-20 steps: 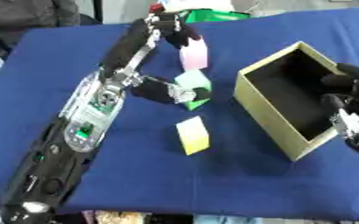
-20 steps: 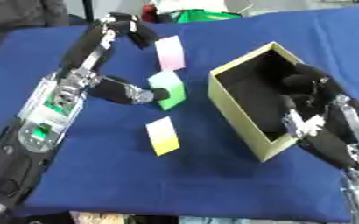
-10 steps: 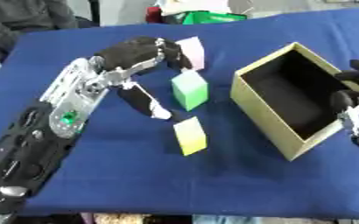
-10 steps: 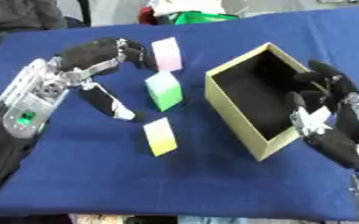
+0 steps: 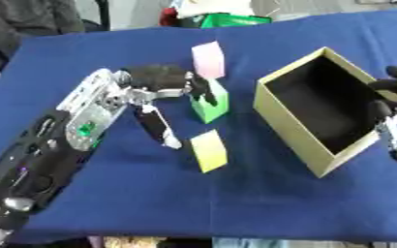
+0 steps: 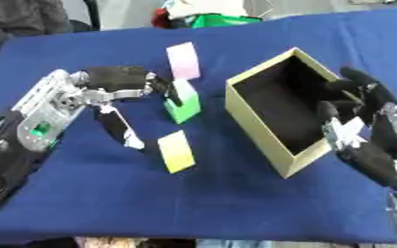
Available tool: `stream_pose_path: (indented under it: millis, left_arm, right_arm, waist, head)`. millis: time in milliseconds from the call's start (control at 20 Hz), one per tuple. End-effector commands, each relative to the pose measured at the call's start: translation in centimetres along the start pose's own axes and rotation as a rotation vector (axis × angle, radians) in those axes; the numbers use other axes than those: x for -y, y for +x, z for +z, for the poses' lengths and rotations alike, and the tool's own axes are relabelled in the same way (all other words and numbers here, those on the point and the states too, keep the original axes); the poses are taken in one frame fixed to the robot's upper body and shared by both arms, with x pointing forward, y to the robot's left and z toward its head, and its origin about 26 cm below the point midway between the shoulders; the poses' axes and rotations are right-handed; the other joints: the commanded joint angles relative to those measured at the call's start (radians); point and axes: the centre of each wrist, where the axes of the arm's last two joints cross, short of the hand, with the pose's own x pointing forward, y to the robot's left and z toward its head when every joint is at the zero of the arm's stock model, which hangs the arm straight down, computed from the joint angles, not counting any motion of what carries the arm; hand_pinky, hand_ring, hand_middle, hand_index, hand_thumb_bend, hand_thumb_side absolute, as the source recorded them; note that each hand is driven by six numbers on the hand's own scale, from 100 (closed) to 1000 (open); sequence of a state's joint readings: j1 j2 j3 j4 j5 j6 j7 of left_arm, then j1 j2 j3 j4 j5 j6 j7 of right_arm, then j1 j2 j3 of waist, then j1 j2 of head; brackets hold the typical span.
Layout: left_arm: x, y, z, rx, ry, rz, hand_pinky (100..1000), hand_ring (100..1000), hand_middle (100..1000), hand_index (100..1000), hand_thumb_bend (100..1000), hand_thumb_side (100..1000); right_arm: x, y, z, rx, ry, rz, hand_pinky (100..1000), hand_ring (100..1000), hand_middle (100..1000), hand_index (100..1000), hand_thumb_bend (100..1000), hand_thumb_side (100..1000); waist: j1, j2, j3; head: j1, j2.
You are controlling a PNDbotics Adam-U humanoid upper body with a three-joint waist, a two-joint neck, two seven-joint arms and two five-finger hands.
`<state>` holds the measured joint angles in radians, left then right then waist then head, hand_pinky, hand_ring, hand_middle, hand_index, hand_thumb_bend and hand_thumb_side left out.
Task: Pick up objects on the table and place them in the box.
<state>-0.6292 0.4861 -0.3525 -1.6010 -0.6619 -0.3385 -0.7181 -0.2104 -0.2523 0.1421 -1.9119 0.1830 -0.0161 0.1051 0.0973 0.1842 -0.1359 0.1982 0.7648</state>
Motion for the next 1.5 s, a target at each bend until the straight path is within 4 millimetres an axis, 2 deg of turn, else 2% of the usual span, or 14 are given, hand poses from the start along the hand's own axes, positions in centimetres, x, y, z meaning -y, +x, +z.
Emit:
stream_pose_path:
  millis: [50, 350, 500, 700, 1000, 1200, 1500]
  left_arm:
    - [-1.1, -0.4, 0.4, 0.025, -0.048, -0.053, 797, 750, 755, 851, 537, 212]
    - [-1.6, -0.5, -0.4, 0.083, -0.087, -0.095, 816, 772, 760, 855, 423, 108]
    - [-1.6, -0.5, -0.9, 0.112, -0.116, -0.109, 821, 778, 761, 856, 406, 100]
    - [-2.1, -0.2, -1.3, 0.147, -0.161, -0.139, 835, 790, 768, 862, 443, 114]
    - [-3.0, -0.2, -0.9, 0.169, -0.222, -0.173, 856, 809, 782, 871, 609, 188]
    - [-3.2, -0.3, -0.9, 0.174, -0.244, -0.203, 857, 807, 778, 866, 630, 184]
    - [-2.5, -0.3, -1.7, 0.218, -0.306, -0.233, 851, 797, 764, 855, 603, 165]
  right_arm:
    - [0.4, 0.6, -0.2, 0.022, 0.007, 0.016, 791, 928, 746, 939, 226, 499]
    - [0.3, 0.5, -0.2, 0.021, 0.015, 0.014, 792, 928, 742, 940, 223, 509]
    - [0.3, 0.5, -0.2, 0.021, 0.018, 0.014, 793, 928, 741, 940, 222, 512]
    - [0.3, 0.5, -0.2, 0.02, 0.02, 0.014, 794, 928, 740, 940, 220, 516]
    - [0.3, 0.4, -0.2, 0.017, 0.024, 0.013, 795, 928, 739, 941, 217, 526]
    - [0.3, 0.5, -0.2, 0.018, 0.028, 0.014, 795, 928, 738, 942, 214, 528]
    - [0.3, 0.4, -0.2, 0.016, 0.036, 0.016, 796, 929, 738, 943, 210, 532]
  waist:
    - [-0.002, -0.018, -0.002]
    - [0.001, -0.019, -0.004]
    - [0.001, -0.019, -0.006]
    - [0.0, -0.02, -0.009]
    - [0.001, -0.022, -0.011]
    - [0.001, -0.022, -0.012]
    - [0.004, -0.024, -0.019]
  head:
    - [-0.001, 0.005]
    - [-0.002, 0.005]
    - [-0.002, 0.005]
    - [-0.002, 0.005]
    - [-0.004, 0.005]
    - [-0.004, 0.005]
    - [-0.002, 0.005]
